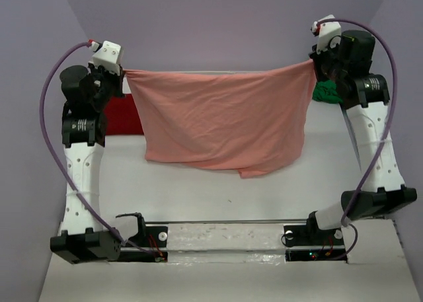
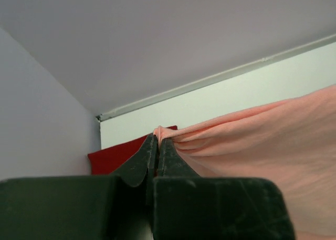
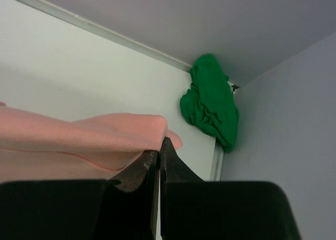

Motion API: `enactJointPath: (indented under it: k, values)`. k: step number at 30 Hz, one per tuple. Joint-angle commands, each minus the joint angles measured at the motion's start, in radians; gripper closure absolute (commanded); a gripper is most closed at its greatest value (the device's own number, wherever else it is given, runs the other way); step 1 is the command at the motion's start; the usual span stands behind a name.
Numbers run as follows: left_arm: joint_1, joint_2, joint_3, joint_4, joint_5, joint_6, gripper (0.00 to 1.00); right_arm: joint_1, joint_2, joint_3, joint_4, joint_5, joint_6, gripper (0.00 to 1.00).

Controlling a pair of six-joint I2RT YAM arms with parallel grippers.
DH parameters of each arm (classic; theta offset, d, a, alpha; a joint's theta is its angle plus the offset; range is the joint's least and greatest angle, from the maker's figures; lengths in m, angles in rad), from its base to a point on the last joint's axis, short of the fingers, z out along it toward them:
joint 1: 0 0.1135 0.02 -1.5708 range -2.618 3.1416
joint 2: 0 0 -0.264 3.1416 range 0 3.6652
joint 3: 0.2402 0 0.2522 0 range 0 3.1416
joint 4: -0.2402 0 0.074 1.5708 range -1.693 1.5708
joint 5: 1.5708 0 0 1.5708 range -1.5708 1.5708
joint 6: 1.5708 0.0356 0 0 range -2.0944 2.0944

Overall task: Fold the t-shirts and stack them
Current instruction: Flatten the tshirt out

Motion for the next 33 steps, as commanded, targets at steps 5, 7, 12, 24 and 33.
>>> enactJointPath:
  k: [5,7,12,24,33]
  values:
    - [0.011,0.306,0.197,0.114,0.016,-0.051,1.00,-0.009,0.332,0.310,0.072,0.045,-0.028,1.00]
    - [0.009,0.359,0.323,0.102,0.033,-0.067,1.00,-0.009,0.397,0.480,0.034,0.045,-0.029,1.00]
    - [0.008,0.389,0.493,0.035,0.081,-0.091,1.00,-0.009,0.376,0.544,0.009,0.021,-0.026,1.00]
    - [0.011,-0.177,0.053,-0.045,0.128,0.051,1.00,-0.009,-0.136,0.106,-0.069,-0.114,0.024,1.00]
    - [0.009,-0.512,-0.180,-0.468,0.400,0.359,0.01,-0.027,-0.559,-0.263,-0.278,-0.326,0.100,0.00]
